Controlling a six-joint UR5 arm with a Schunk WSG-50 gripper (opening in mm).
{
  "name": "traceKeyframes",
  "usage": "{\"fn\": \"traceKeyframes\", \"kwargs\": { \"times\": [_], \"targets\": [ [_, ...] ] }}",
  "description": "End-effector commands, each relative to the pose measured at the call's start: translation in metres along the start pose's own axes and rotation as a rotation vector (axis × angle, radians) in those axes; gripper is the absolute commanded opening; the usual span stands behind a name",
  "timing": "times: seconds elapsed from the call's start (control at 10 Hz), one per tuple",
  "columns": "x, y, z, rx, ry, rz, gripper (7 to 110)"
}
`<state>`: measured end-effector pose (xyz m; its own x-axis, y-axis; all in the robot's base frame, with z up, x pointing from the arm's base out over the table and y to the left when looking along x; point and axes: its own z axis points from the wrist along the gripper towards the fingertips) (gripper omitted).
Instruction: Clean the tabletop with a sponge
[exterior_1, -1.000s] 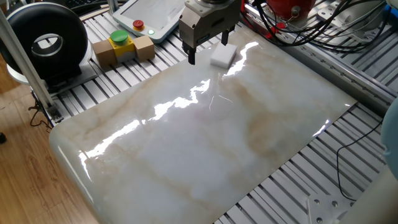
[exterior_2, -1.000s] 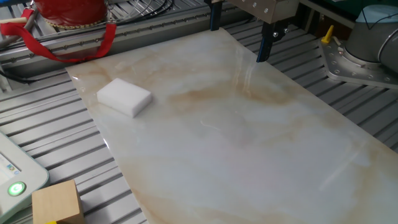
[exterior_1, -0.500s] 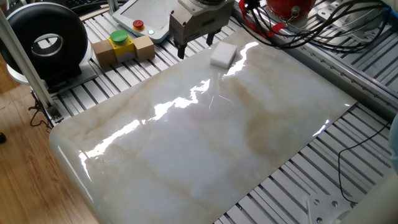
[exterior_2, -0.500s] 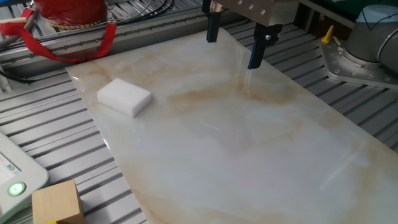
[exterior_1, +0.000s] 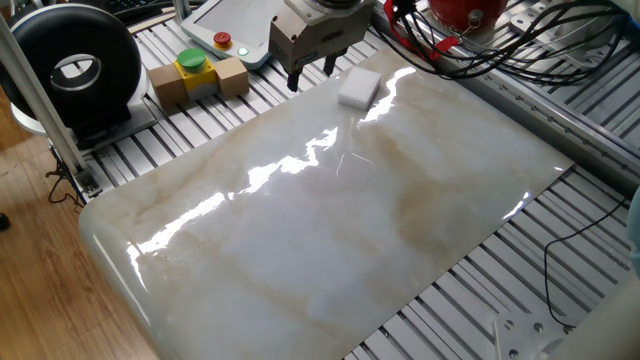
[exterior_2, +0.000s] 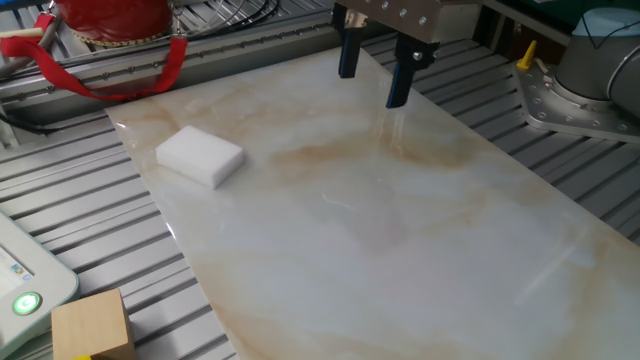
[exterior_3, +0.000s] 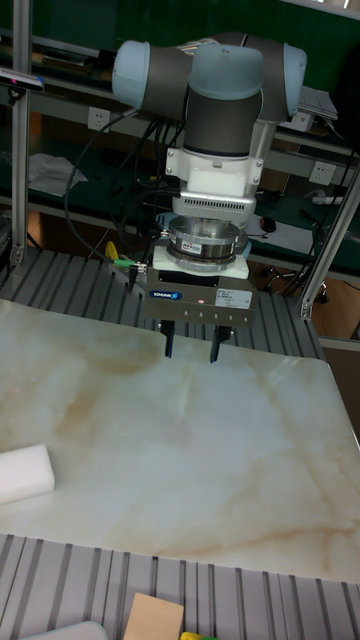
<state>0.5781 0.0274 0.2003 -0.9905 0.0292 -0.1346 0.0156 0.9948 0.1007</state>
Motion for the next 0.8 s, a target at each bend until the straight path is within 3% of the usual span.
{"fn": "traceKeyframes", "kwargs": {
  "times": [0.0, 0.7],
  "targets": [
    [0.000, 0.001, -0.001, -0.008, 0.000, 0.002, 7],
    [0.010, -0.012, -0.002, 0.047, 0.039, -0.020, 7]
  ]
}}
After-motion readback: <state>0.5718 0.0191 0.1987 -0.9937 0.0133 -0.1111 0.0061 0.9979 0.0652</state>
